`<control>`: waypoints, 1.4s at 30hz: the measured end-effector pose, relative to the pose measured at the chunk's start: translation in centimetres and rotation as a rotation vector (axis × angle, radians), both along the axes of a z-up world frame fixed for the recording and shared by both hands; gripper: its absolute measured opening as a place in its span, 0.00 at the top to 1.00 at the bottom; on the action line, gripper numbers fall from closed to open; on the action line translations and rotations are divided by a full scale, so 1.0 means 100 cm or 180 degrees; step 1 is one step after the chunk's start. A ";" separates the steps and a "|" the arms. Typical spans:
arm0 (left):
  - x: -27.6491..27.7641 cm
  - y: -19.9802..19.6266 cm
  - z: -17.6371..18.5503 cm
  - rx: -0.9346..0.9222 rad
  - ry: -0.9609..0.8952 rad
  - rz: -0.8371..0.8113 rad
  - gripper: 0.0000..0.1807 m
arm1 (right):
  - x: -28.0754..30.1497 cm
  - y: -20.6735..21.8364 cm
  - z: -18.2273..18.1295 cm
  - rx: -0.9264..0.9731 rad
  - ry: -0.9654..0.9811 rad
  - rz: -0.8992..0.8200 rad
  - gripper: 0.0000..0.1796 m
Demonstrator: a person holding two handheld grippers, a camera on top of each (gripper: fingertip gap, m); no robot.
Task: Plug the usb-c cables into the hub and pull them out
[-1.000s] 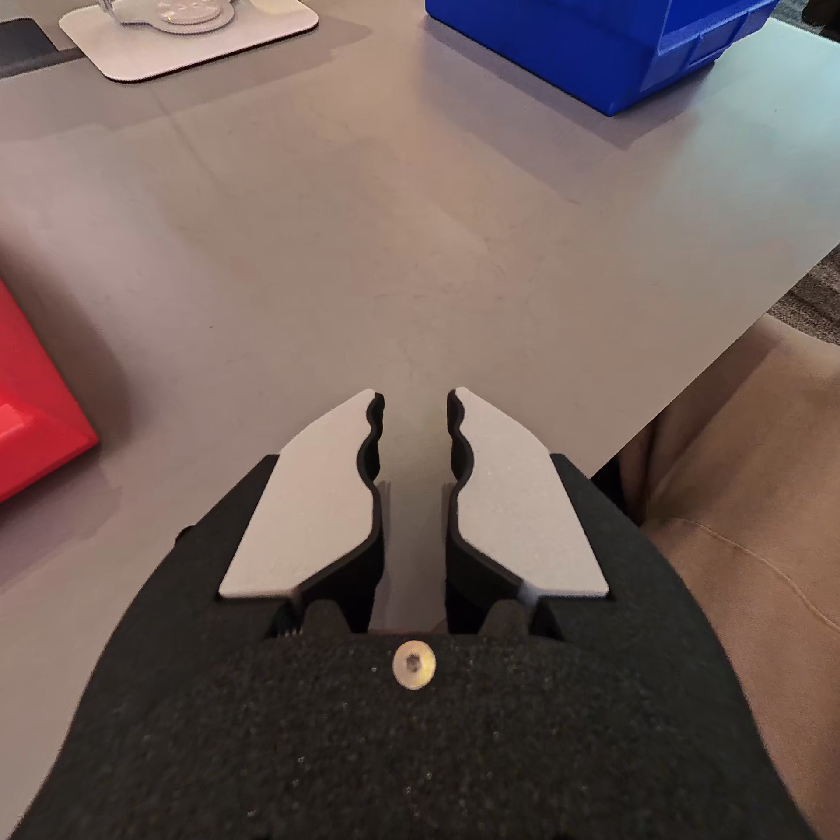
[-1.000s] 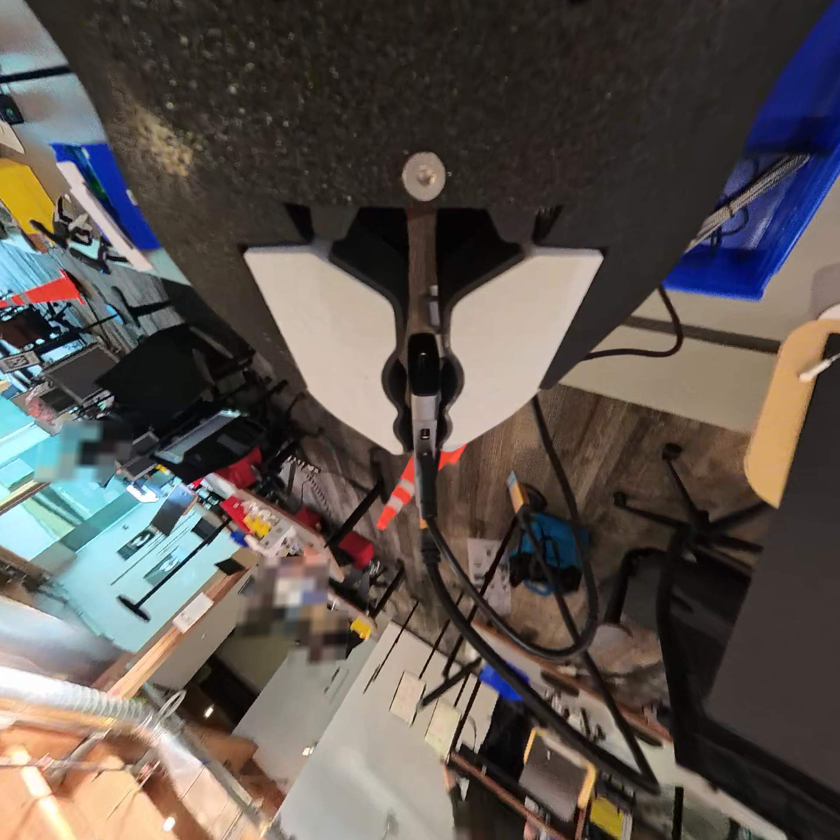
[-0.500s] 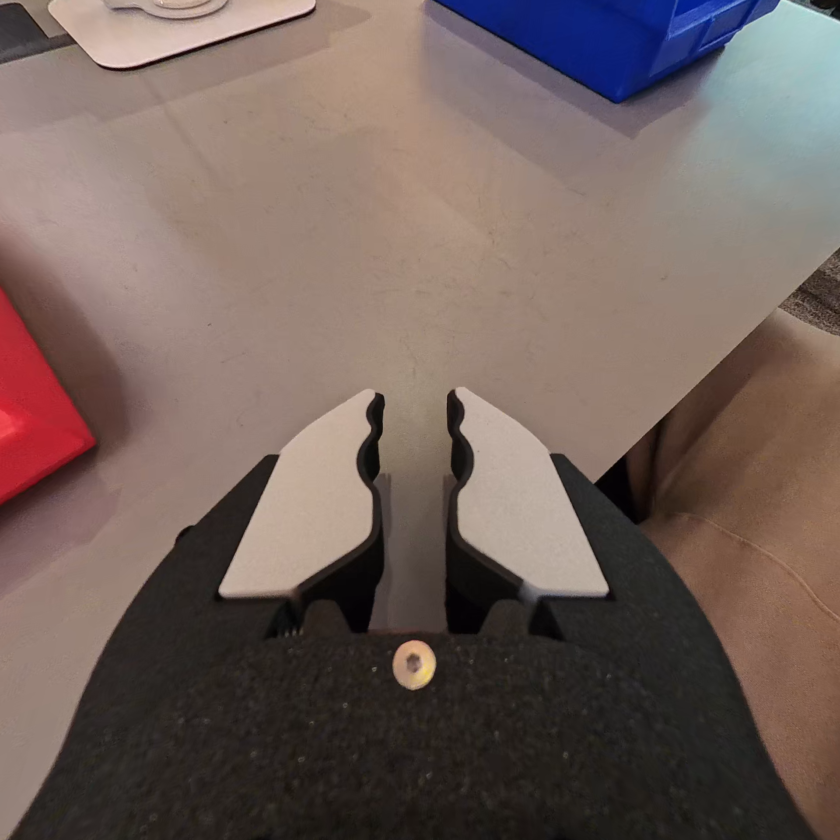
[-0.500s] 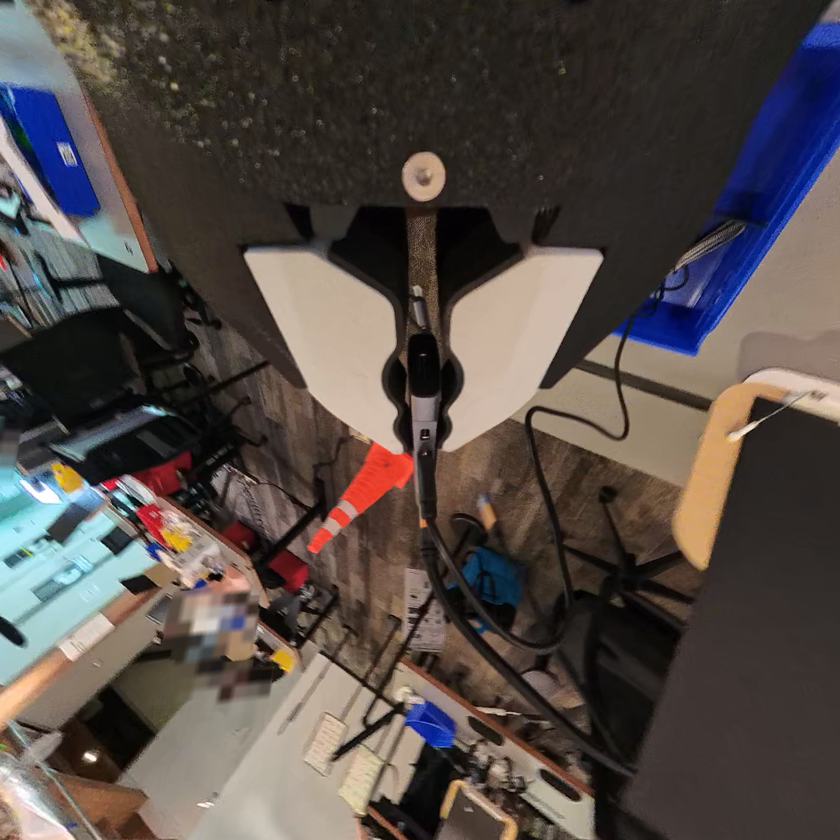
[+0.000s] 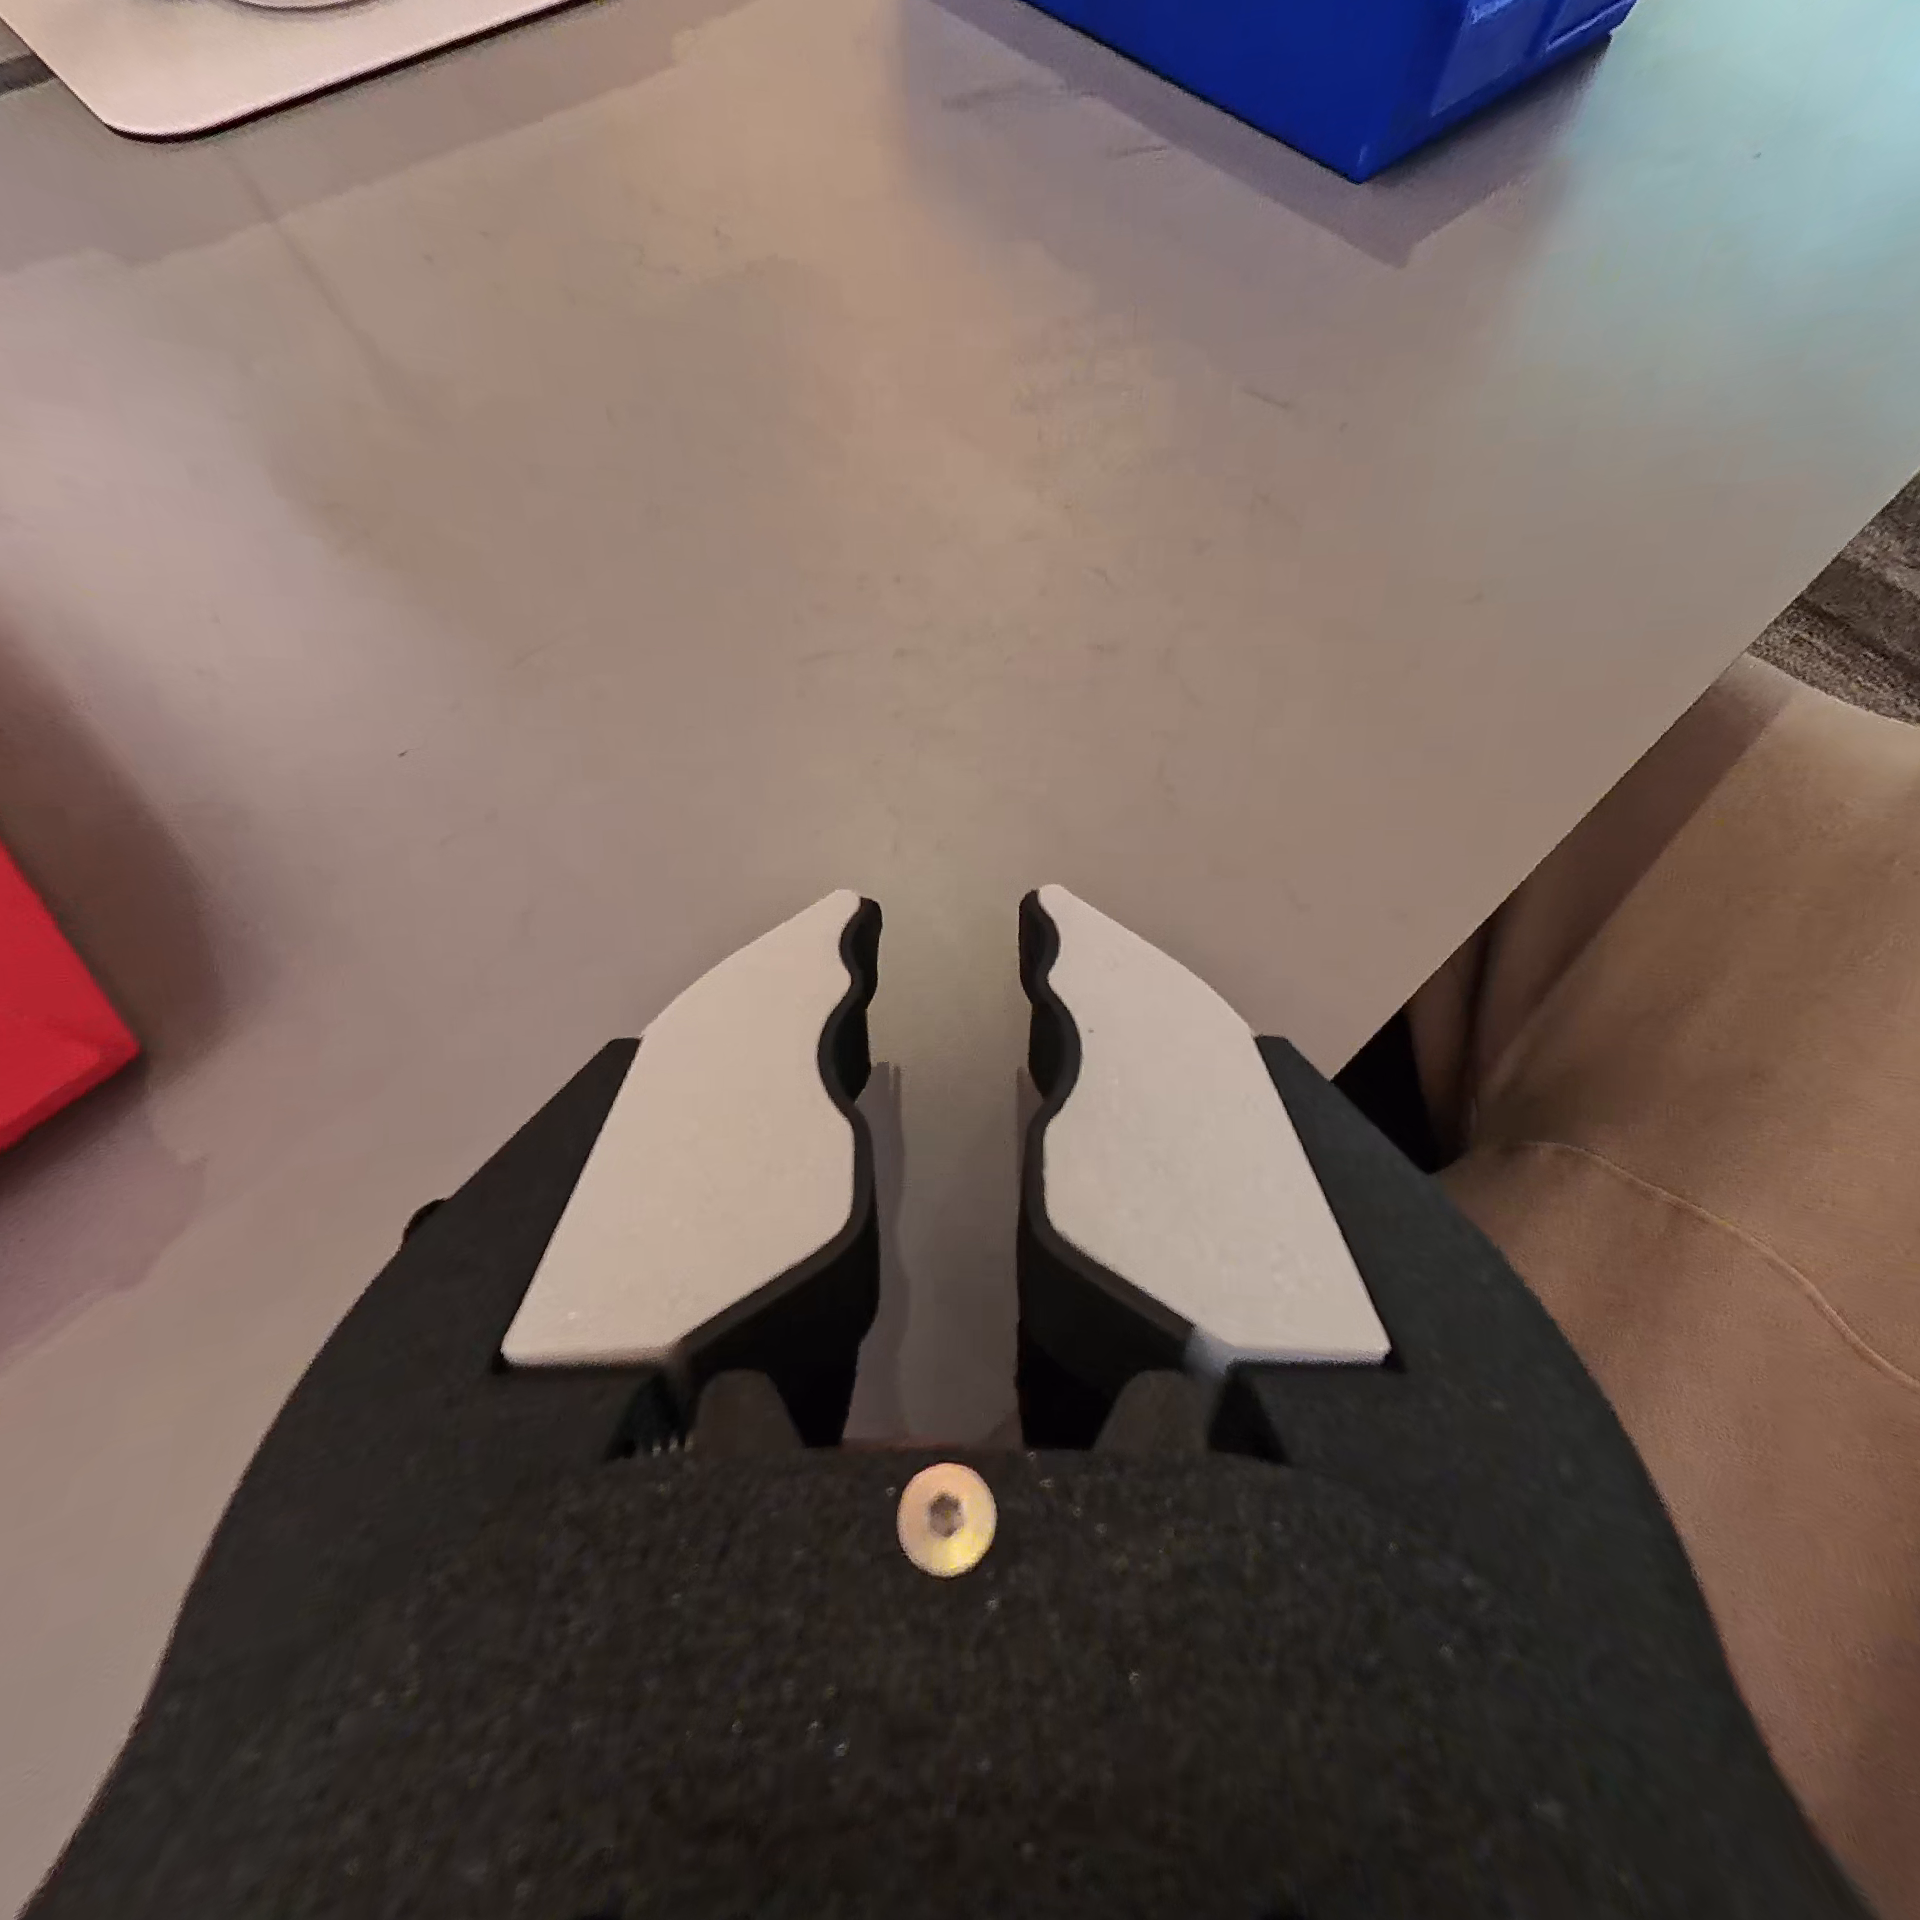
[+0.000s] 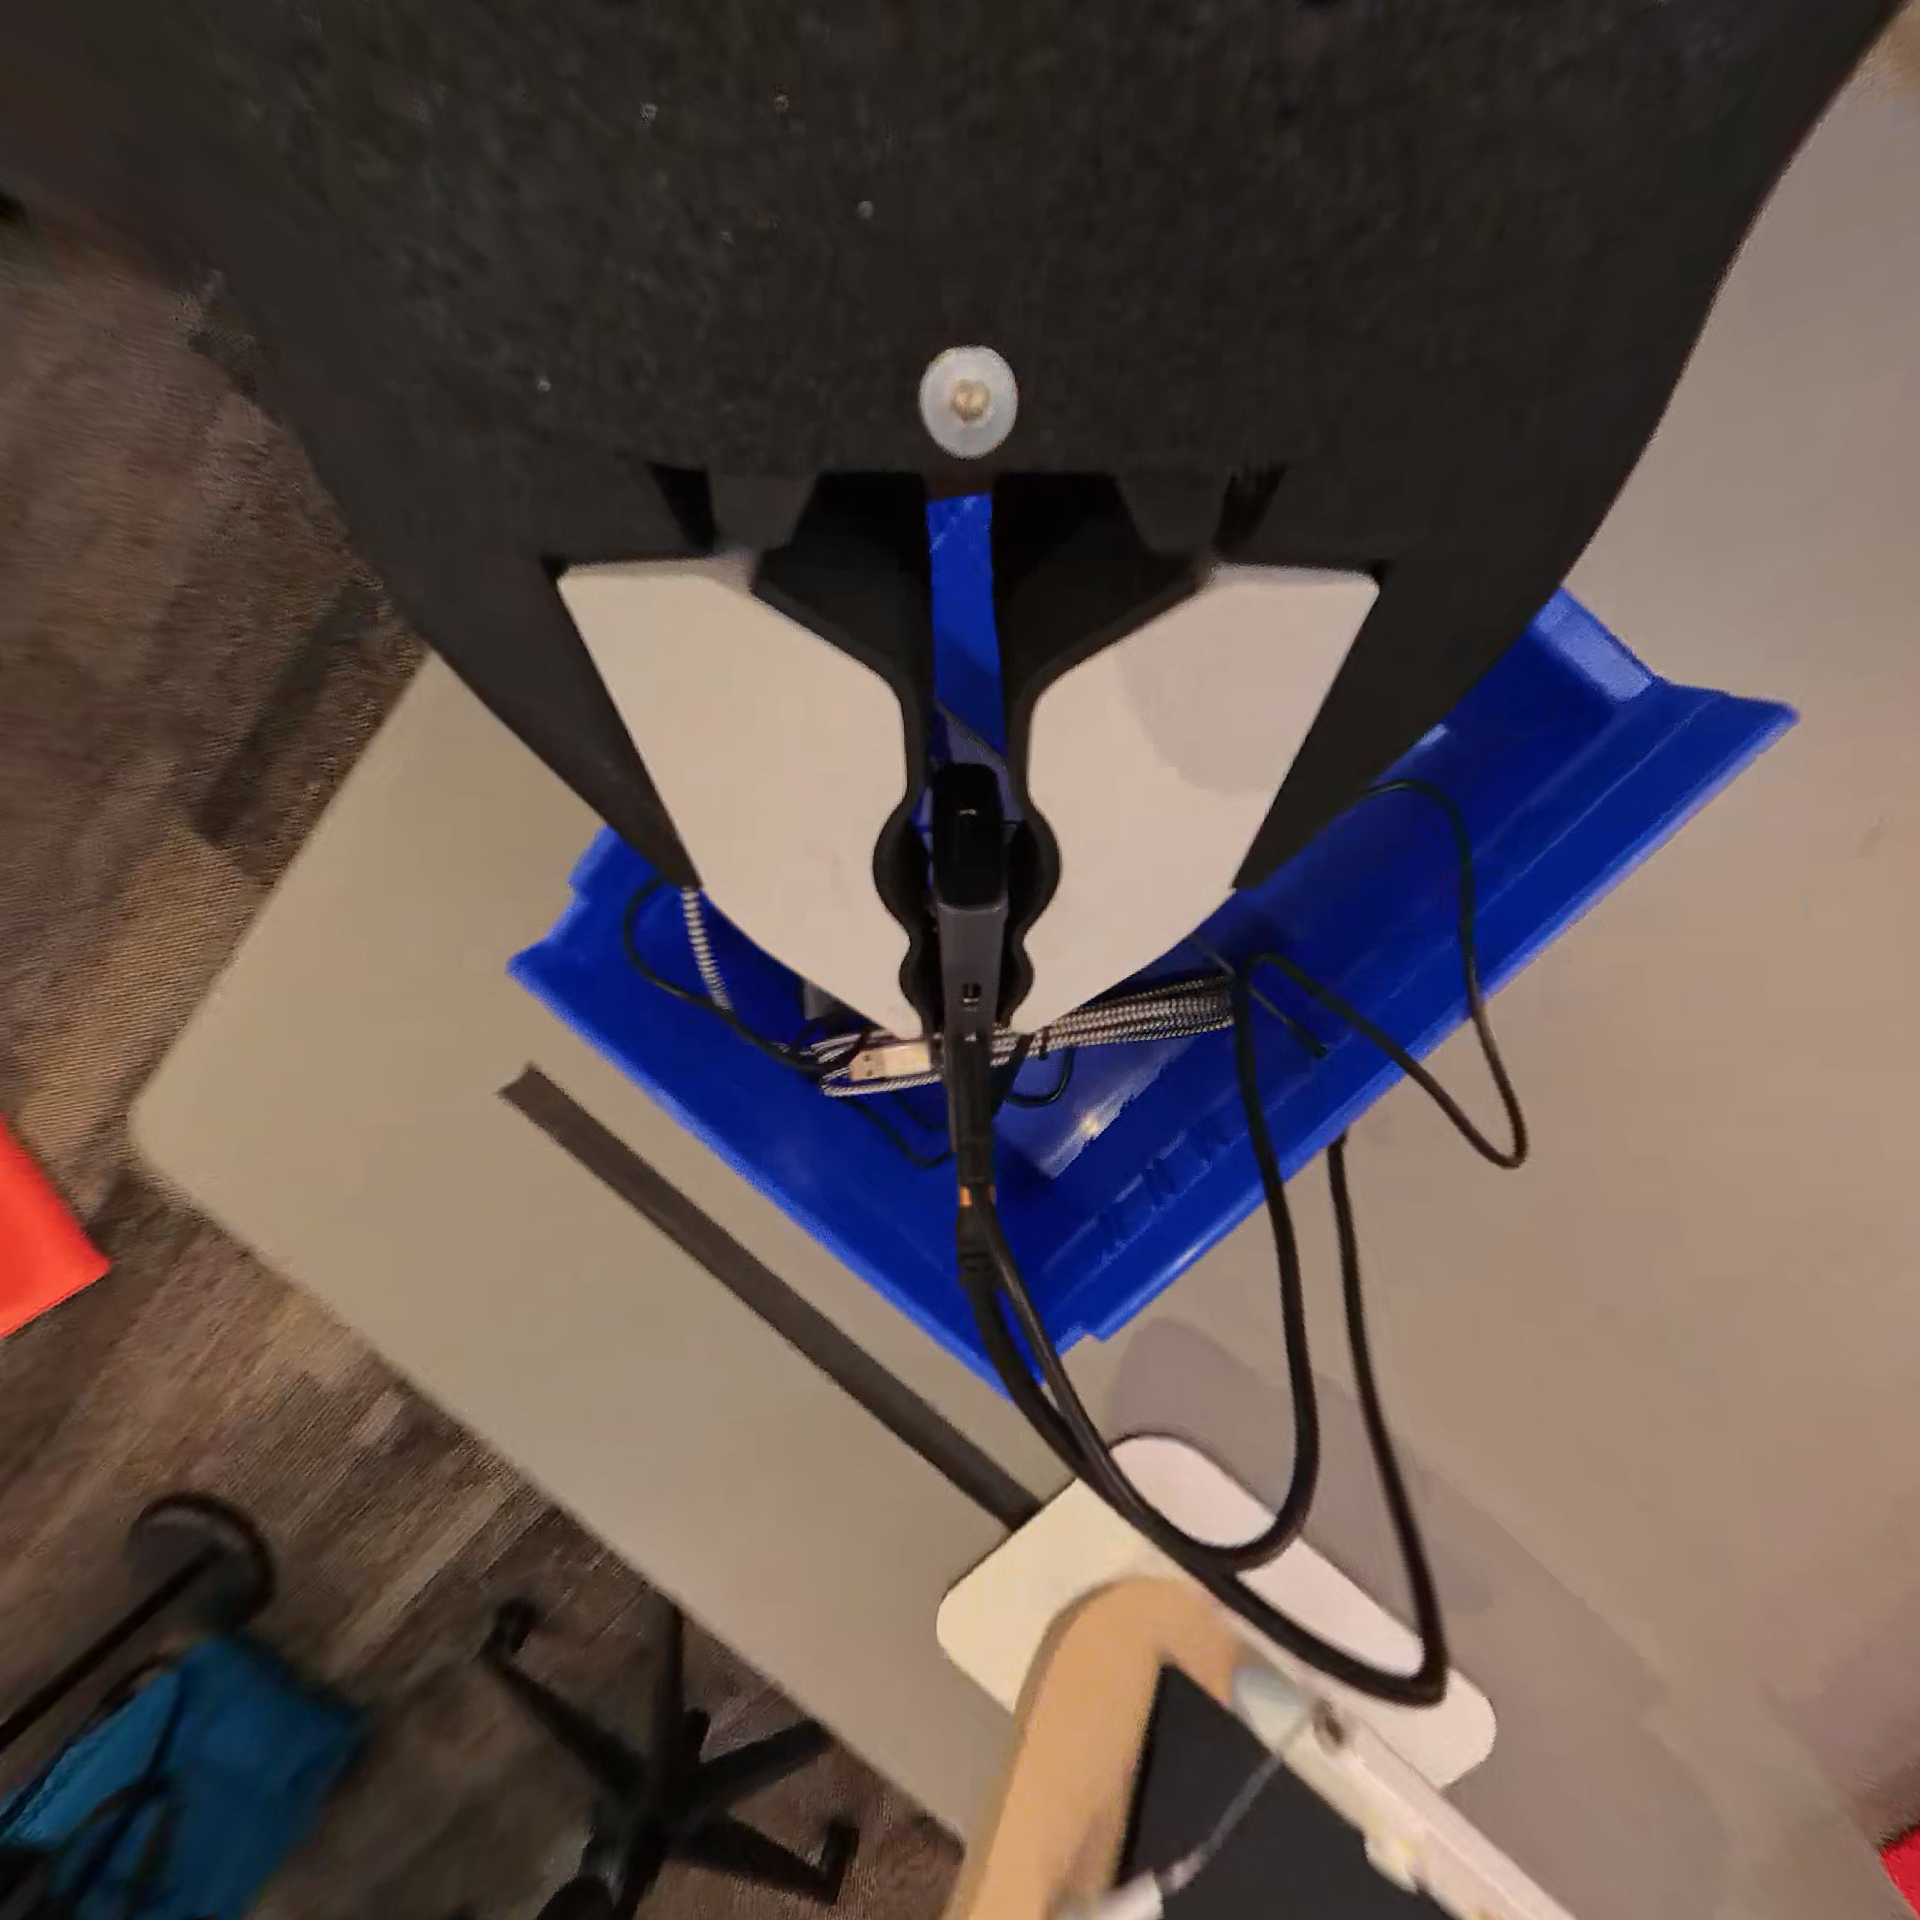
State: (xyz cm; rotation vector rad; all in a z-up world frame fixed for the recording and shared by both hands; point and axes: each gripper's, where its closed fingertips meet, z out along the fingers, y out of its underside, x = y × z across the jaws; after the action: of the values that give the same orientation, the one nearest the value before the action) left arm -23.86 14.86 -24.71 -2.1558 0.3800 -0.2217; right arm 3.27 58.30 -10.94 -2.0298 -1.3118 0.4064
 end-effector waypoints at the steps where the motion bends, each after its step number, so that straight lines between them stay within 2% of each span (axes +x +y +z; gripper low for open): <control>1: 0.000 0.000 -0.001 -0.0006 0.0022 0.0000 0.86 | 0.000 0.001 -0.014 -0.0062 -0.0095 0.0034 0.95; 6: -0.003 0.001 -0.001 0.0006 0.0084 0.0020 0.86 | 0.025 0.025 -0.070 -0.0090 -0.1231 -0.0064 0.95; 10: -0.003 0.004 -0.006 -0.0051 0.0070 0.0002 0.86 | -0.008 0.032 -0.085 -0.0137 -0.1133 0.0083 0.95; 14: -0.003 0.003 -0.008 -0.0083 0.0100 -0.0015 0.86 | -0.016 0.037 -0.111 -0.0176 -0.1634 0.0228 0.94; 21: 0.003 0.001 -0.010 -0.0115 0.0042 -0.0097 0.87 | -0.024 0.036 -0.114 -0.0296 -0.1540 0.0321 0.94; 23: 0.005 0.001 -0.010 -0.0107 0.0031 -0.0107 0.87 | -0.027 0.024 -0.113 -0.0592 -0.1422 0.0473 0.94; 27: 0.003 0.000 -0.009 -0.0119 0.0009 -0.0082 0.87 | -0.030 0.012 -0.090 -0.1372 -0.0703 0.0469 0.94; 31: -0.005 0.000 -0.006 -0.0084 -0.0050 -0.0009 0.87 | 0.001 -0.002 -0.102 -0.2101 -0.0932 0.0276 0.95; 33: -0.007 0.000 -0.009 -0.0132 -0.0071 0.0006 0.87 | 0.020 0.011 -0.122 -0.1809 -0.1435 0.0173 0.91; 34: -0.007 0.000 -0.011 -0.0157 -0.0076 0.0010 0.87 | 0.021 0.022 -0.127 -0.1563 -0.1512 0.0122 0.83; 36: -0.007 0.001 -0.012 -0.0177 -0.0082 0.0011 0.87 | 0.011 0.034 -0.125 -0.1217 -0.1393 0.0180 0.76; 40: -0.009 0.000 -0.015 -0.0196 -0.0040 0.0022 0.87 | 0.018 0.064 -0.090 -0.0617 -0.1239 0.0085 0.68; 42: -0.012 -0.001 -0.015 -0.0200 -0.0037 0.0050 0.87 | 0.039 0.078 -0.069 -0.0457 -0.1404 -0.0052 0.70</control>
State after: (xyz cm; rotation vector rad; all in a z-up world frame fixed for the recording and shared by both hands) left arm -25.06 14.74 -26.20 -2.2174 0.3535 -0.2399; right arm 7.20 66.08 -17.81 -2.3377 -1.5578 0.0416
